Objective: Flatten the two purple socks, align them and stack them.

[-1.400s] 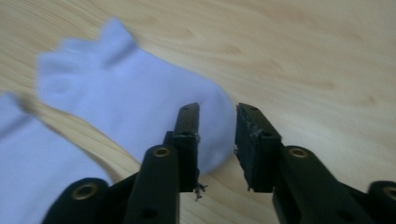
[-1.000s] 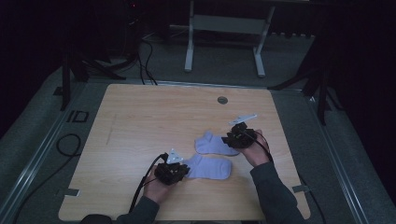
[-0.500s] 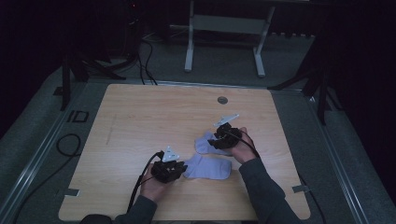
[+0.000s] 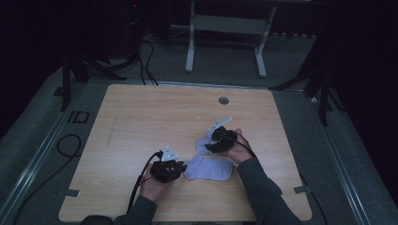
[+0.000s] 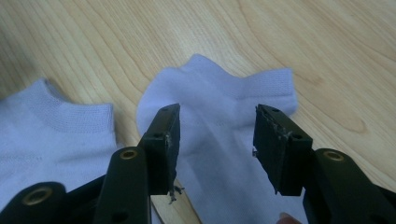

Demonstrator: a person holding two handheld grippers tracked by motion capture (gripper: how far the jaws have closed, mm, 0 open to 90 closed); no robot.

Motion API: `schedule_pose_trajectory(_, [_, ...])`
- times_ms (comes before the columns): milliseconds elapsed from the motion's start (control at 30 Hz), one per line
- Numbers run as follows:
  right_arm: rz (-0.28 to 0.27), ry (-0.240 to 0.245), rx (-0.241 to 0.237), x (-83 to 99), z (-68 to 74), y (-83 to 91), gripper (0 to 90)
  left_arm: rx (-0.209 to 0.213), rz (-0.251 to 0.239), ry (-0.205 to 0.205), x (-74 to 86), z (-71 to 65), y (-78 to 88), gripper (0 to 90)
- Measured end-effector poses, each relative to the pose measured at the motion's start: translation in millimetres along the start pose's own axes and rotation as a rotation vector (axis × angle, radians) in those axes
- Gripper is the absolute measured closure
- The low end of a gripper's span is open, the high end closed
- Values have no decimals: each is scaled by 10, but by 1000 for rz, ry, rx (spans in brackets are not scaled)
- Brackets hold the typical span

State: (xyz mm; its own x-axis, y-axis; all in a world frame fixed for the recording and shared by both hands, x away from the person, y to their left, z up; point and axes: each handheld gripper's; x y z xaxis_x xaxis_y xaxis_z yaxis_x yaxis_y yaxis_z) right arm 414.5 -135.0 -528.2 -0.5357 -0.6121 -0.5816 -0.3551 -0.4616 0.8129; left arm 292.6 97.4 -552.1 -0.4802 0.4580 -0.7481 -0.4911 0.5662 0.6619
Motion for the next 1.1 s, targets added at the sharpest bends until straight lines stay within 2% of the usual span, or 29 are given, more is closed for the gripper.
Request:
schedule_pose_trajectory(133, [-2, 11, -14, -13, 20, -42, 492, -2, -2, 2, 1, 3, 1, 751])
schedule_pose_trajectory(300, [25, 26, -19, -41, 35, -119, 478, -1, -3, 4, 2, 5, 0, 751])
schedule_pose_trajectory(400, [51, 18, -12, -39, 16, -182, 478, -2, -4, 4, 1, 11, 12, 751])
schedule_pose_trajectory(467, [42, -4, -25, -30, -4, -204, 478, -3, -5, 7, 1, 18, 17, 751])
schedule_pose_trajectory(633, [50, -21, -34, -35, -20, -202, 489, -1, -5, 10, 1, 20, 18, 749])
schedule_pose_trajectory(833, [43, -28, -23, -27, -42, -191, 613, -1, -6, 10, 3, 21, 15, 748])
schedule_pose_trajectory(1100, [47, -73, 12, -37, -73, -182, 822, 0, -6, 11, 4, 17, 10, 747])
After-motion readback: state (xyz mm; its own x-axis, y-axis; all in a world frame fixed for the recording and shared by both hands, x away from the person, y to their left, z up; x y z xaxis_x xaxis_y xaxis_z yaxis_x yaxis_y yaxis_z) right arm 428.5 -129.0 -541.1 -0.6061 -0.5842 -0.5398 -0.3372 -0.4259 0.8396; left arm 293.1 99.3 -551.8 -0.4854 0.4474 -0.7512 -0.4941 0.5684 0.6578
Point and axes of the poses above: each handheld gripper's, and its own axes: y roughly backward along the jaws, x roughly out of its underside, z roughly to its left, and after that the axes turned 7 degrees about -y, right-handed
